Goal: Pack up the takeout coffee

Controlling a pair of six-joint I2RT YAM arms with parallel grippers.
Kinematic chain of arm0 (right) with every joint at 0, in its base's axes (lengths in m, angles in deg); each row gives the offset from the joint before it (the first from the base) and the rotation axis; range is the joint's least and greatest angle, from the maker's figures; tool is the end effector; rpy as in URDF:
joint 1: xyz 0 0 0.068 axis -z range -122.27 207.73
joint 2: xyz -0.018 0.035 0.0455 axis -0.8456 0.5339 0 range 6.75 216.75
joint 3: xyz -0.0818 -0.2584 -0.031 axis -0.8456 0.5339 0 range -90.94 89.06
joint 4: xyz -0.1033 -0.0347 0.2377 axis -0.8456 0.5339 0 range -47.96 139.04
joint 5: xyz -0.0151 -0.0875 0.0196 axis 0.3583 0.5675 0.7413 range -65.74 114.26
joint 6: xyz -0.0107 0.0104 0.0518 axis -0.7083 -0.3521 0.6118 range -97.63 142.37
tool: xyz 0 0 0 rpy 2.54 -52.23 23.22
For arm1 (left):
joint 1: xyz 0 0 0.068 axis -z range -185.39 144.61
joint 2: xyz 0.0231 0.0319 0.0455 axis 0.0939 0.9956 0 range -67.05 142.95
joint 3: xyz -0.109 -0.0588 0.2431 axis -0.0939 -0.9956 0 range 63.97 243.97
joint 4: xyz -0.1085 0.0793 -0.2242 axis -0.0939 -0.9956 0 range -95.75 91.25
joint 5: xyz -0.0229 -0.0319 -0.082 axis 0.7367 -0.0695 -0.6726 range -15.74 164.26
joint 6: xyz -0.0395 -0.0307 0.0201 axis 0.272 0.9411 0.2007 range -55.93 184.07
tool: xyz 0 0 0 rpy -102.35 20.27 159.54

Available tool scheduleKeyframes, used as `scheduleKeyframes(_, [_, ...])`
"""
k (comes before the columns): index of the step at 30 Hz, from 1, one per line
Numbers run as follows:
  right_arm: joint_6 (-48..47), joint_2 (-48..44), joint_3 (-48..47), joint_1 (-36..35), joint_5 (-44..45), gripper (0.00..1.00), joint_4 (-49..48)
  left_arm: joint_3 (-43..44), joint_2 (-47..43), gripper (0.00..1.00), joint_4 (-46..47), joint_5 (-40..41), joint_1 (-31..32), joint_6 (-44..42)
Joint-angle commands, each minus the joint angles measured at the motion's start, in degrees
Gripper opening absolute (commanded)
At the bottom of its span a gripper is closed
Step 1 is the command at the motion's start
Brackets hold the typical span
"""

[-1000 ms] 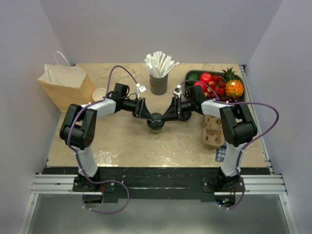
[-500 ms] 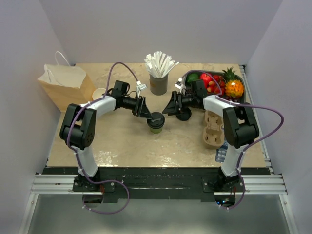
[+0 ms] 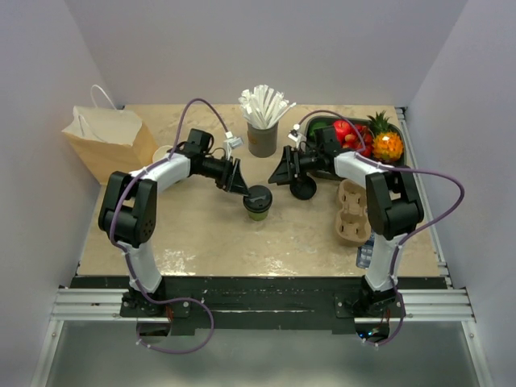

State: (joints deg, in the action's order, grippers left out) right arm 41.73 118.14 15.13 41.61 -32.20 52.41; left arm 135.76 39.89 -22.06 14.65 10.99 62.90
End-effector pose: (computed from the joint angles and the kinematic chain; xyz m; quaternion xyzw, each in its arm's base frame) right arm 0.3859 0.1424 0.1885 -0.1469 0.8265 0.5170 0.1673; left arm 0.3558 -0.1366 0.1958 0.2609 0.8046 -0.5054 0.1704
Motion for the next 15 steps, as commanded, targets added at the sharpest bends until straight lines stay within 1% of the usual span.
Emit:
scheduleKeyframes(1, [-2.4,0.8,-2.4,-0.1,0.7,0.7,1.9,1.5,-0.8,0.63,0.1,-0.4,-0.6,-0.3])
scheduleKeyframes(5, [-2.4,0.8,-2.4,-0.1,0.7,0.69,1.9,2.3,0.0,0.62,1.1,-1.6,-0.6,0.7])
scheduleKeyframes(12, [-1.0,0.8,-1.9,-0.3,-2.0,0.7,0.6,2.2,0.5,0.62,1.7,-2.1,-0.6,0.7])
scheduleKeyframes(15, [-1.2,1.5,-2.0,-0.6,-2.1,0.71,0.8,2.1,0.6,0.62,2.7,-2.3,-0.6,2.9])
